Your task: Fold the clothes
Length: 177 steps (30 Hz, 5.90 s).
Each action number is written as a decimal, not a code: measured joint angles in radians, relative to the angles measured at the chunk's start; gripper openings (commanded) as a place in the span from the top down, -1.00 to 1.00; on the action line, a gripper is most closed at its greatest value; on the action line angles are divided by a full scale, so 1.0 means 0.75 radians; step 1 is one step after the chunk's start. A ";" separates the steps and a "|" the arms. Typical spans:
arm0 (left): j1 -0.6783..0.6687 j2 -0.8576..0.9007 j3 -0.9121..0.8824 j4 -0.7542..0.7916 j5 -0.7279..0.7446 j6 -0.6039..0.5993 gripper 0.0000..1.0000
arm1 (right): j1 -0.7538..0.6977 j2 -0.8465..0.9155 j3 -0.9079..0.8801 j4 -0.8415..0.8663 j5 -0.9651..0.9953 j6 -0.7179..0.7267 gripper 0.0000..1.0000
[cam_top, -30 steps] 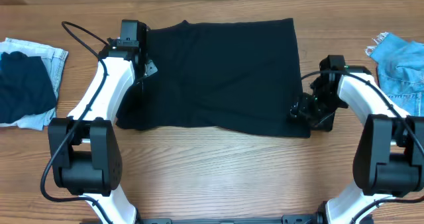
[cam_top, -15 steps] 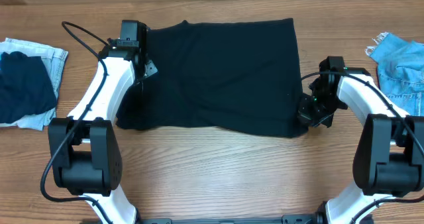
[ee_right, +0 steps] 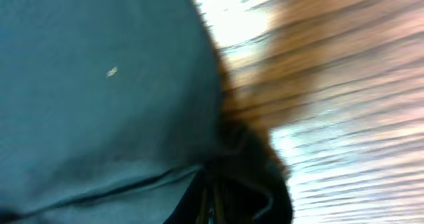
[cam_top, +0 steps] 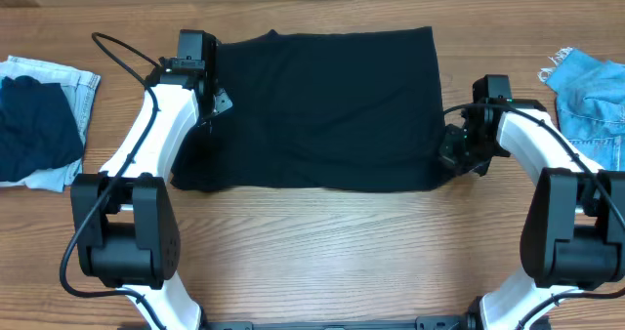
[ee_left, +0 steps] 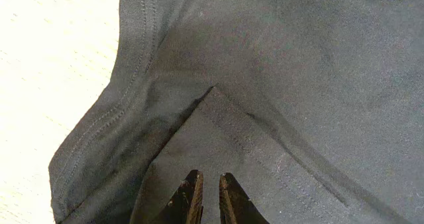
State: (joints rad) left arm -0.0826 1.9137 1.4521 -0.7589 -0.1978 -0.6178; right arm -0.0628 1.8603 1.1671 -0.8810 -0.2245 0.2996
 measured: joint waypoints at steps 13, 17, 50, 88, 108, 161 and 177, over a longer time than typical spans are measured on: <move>0.000 0.000 0.000 0.000 0.001 0.010 0.71 | -0.001 -0.174 0.011 -0.145 -0.132 -0.034 0.92; 0.000 0.000 0.000 0.000 0.005 0.010 0.71 | -0.001 -0.212 0.014 -0.116 -0.038 -0.001 0.92; 0.000 0.000 0.000 0.025 0.050 0.211 0.27 | -0.001 -0.203 0.014 0.007 0.110 0.089 0.92; 0.218 0.014 -0.025 0.036 0.467 0.479 -0.16 | -0.001 -0.201 0.014 0.036 0.069 0.093 -0.74; 0.242 0.224 0.044 0.053 0.649 0.563 -0.09 | -0.001 -0.201 0.014 0.034 0.064 0.093 -0.74; 0.363 0.291 0.383 -0.205 0.592 0.655 0.75 | -0.001 -0.199 -0.135 0.163 0.024 0.089 -0.53; 0.363 0.291 0.383 -0.216 0.586 0.660 0.74 | 0.000 -0.197 -0.271 0.443 0.179 0.115 0.92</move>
State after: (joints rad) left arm 0.1898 2.1323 1.7393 -0.9211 0.2420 -0.1226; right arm -0.0628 1.7123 0.9642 -0.5491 -0.0902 0.3862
